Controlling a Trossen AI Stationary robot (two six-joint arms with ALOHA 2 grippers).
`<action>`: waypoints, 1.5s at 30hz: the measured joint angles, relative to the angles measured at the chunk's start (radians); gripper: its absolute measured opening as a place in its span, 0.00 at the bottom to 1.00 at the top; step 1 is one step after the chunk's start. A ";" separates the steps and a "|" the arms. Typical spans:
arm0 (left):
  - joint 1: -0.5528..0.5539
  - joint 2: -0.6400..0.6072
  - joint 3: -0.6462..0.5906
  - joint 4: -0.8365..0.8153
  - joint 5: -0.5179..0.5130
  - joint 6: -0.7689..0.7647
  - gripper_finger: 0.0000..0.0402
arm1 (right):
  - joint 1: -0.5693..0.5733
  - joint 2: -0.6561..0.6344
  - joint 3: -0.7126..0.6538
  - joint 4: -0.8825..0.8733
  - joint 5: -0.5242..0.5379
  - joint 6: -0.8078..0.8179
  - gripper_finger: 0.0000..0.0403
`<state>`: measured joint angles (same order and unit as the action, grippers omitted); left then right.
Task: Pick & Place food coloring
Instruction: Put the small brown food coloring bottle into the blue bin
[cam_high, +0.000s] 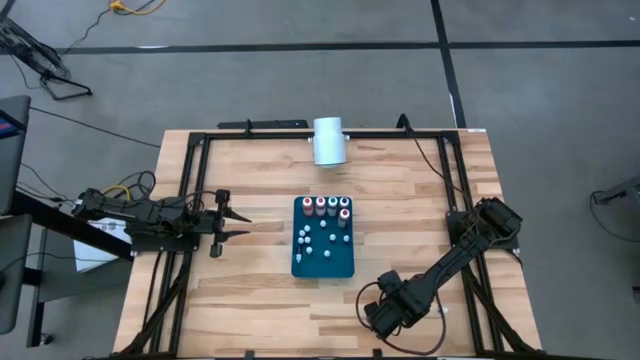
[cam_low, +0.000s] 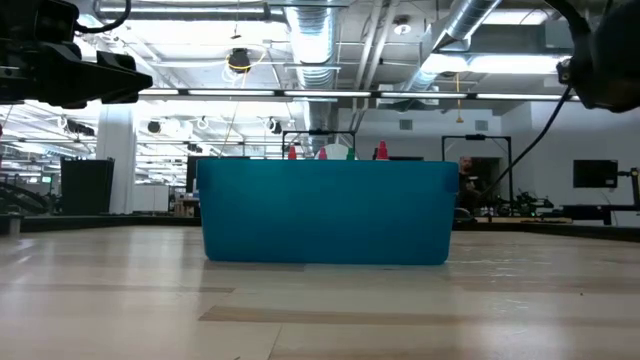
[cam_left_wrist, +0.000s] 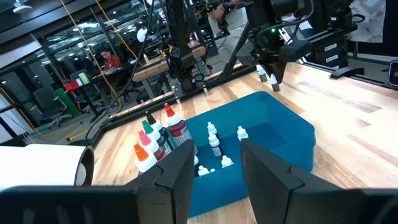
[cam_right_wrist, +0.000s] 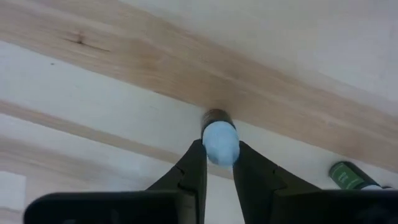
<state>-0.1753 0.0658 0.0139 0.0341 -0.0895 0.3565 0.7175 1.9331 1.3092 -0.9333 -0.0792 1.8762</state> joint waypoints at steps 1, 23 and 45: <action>0.000 0.000 0.000 0.000 0.000 0.000 0.31 | 0.000 0.000 0.007 -0.002 0.001 -0.001 0.14; 0.000 0.000 0.000 0.000 0.000 -0.001 0.31 | -0.020 -0.008 0.146 -0.137 0.099 -0.116 0.03; 0.000 0.000 0.000 0.000 0.000 -0.001 0.31 | -0.097 0.070 0.143 -0.018 0.189 -0.447 0.43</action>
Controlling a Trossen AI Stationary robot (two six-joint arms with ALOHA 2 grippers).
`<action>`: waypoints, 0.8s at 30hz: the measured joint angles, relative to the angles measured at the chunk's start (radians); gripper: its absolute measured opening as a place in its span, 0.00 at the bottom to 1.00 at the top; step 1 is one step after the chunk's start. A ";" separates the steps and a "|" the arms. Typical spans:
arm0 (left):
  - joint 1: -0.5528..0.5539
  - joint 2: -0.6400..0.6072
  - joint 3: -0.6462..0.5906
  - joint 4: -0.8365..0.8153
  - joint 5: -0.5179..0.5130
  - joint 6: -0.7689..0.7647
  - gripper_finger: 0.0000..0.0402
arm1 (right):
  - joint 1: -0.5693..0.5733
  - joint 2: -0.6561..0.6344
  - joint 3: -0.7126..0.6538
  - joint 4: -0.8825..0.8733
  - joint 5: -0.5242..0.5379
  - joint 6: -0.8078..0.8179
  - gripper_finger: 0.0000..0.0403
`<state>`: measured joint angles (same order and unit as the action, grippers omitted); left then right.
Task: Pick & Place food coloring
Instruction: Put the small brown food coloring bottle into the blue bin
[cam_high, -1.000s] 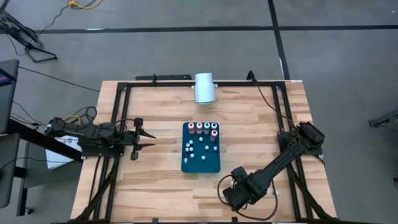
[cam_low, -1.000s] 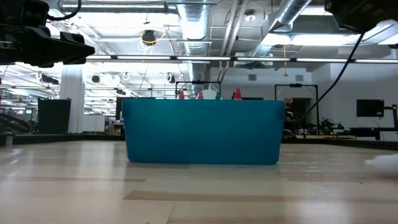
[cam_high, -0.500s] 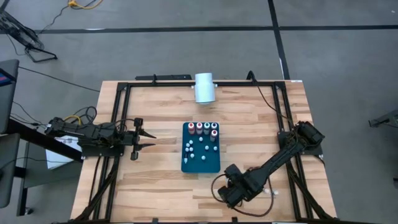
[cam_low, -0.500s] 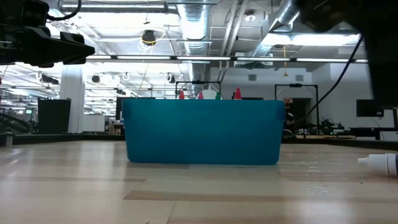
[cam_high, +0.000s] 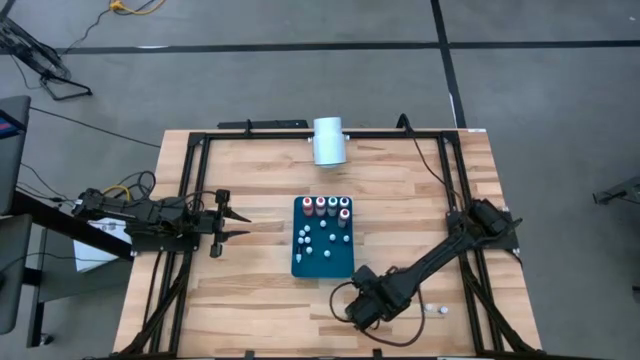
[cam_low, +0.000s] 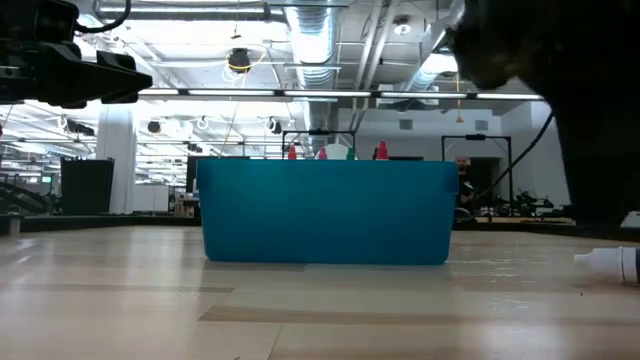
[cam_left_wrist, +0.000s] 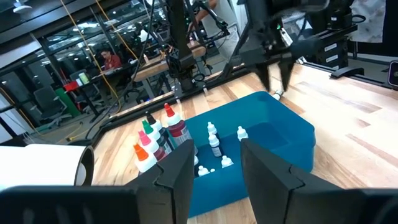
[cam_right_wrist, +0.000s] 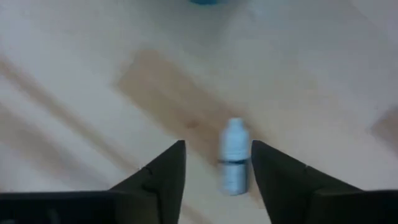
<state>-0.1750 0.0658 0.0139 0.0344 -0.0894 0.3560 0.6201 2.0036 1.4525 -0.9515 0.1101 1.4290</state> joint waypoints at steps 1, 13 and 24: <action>0.000 0.000 0.000 -0.001 0.000 -0.001 0.31 | 0.001 0.002 -0.005 -0.017 -0.004 -0.015 0.45; 0.000 0.000 0.000 -0.001 0.000 -0.001 0.31 | 0.001 0.048 0.000 0.002 -0.035 -0.094 0.50; 0.000 0.000 0.000 -0.001 0.000 -0.001 0.31 | 0.008 0.047 -0.002 -0.012 -0.056 -0.215 0.40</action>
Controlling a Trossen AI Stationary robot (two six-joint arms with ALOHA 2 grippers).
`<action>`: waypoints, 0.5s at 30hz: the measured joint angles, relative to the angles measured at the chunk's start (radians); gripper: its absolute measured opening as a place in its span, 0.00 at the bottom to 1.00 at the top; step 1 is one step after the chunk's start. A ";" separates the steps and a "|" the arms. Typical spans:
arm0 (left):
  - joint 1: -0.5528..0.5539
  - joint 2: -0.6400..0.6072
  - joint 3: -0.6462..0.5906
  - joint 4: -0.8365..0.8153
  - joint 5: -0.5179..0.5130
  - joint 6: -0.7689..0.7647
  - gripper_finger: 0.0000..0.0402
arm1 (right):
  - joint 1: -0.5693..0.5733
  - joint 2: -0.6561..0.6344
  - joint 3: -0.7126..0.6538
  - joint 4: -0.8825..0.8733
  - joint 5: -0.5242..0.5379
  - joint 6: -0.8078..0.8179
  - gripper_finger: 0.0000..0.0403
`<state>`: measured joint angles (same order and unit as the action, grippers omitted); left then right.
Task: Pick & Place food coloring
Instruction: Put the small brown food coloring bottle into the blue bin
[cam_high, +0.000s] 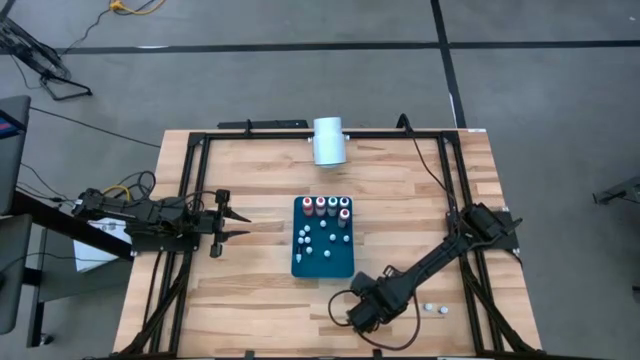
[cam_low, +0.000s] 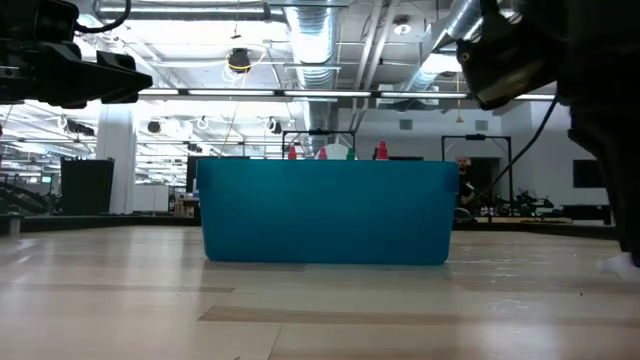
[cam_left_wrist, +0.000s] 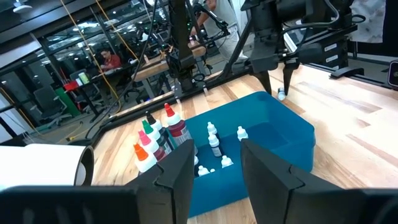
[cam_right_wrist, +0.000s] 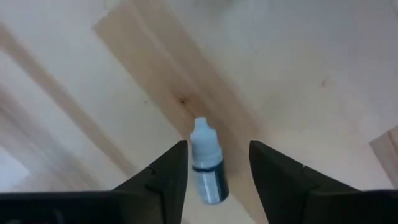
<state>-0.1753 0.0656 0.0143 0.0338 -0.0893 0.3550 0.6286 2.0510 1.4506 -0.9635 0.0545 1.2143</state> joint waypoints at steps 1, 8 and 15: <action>0.000 0.000 0.000 0.000 0.000 0.001 0.31 | 0.000 0.000 0.000 0.000 -0.003 -0.008 0.39; 0.000 0.000 0.000 0.000 0.000 0.001 0.31 | 0.000 0.000 0.000 0.001 -0.005 -0.030 0.39; 0.000 0.000 0.000 0.000 0.000 0.000 0.31 | 0.005 0.000 0.000 0.008 -0.007 -0.050 0.41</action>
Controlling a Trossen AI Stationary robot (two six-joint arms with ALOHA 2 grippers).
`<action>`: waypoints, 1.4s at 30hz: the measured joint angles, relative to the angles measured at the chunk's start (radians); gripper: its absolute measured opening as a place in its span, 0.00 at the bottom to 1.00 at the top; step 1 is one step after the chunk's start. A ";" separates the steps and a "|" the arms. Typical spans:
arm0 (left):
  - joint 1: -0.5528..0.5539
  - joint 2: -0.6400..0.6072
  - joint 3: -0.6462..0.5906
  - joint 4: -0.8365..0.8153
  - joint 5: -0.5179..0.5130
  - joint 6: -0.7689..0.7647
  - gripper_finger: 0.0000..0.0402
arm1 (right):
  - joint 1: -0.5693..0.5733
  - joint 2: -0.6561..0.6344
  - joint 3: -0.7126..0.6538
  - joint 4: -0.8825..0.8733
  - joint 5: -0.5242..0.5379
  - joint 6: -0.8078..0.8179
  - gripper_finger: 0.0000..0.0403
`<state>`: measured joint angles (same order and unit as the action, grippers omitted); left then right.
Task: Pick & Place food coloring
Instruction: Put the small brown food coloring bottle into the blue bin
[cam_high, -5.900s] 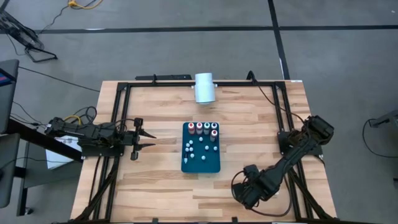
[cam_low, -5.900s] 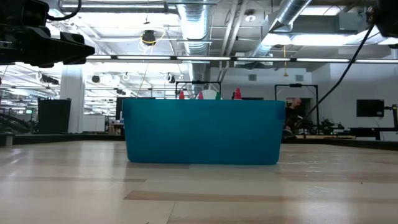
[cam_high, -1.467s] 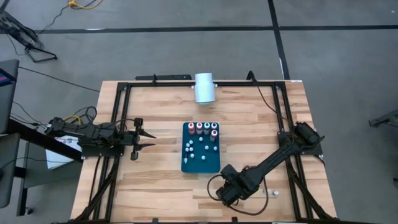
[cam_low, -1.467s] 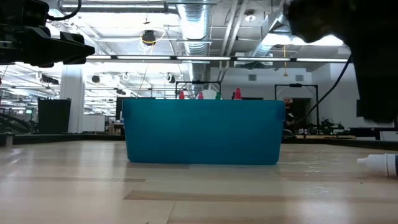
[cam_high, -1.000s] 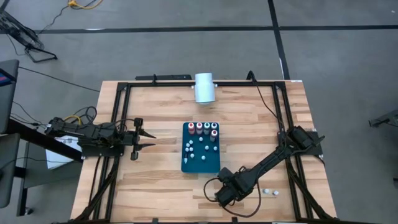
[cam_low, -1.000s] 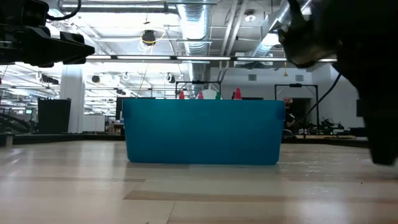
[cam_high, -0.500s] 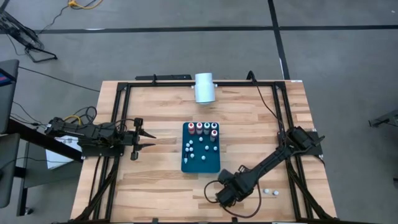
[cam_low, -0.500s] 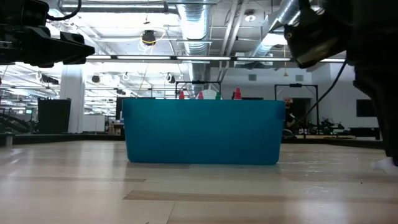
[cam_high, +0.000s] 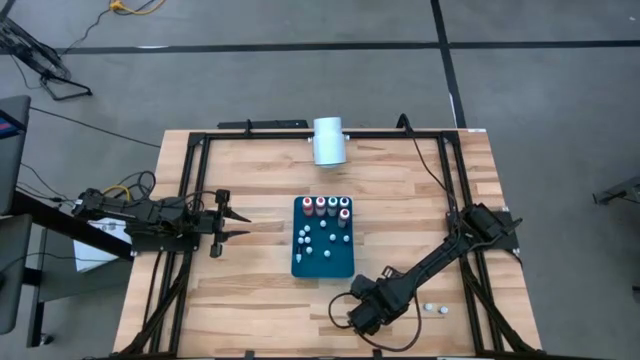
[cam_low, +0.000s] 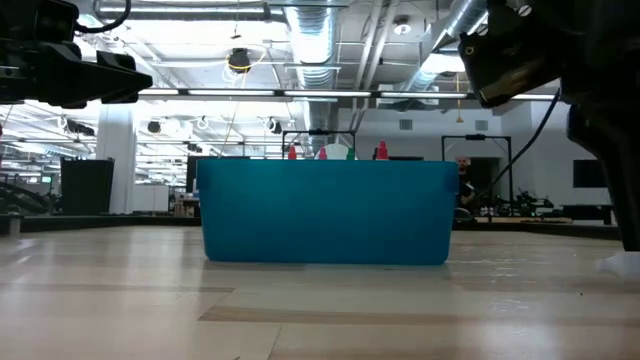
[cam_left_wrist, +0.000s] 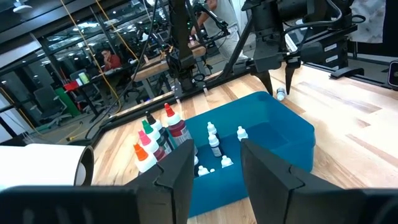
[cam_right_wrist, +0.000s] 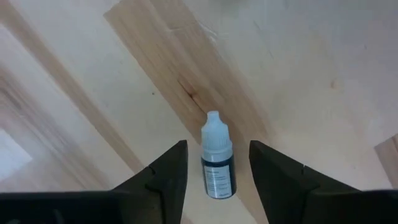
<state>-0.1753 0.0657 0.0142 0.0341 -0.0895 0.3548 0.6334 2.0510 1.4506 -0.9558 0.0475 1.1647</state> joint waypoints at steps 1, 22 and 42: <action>0.000 0.000 0.000 0.000 0.000 0.000 0.31 | 0.000 0.000 0.000 0.000 0.000 -0.009 0.41; 0.000 0.000 0.000 0.000 0.000 0.000 0.31 | -0.007 0.057 0.004 0.053 -0.019 -0.073 0.25; 0.000 0.000 0.000 0.000 0.000 0.001 0.31 | 0.027 0.065 0.029 0.045 0.181 0.147 0.14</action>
<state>-0.1753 0.0654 0.0139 0.0341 -0.0895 0.3558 0.6601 2.1164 1.4796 -0.9105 0.2282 1.3113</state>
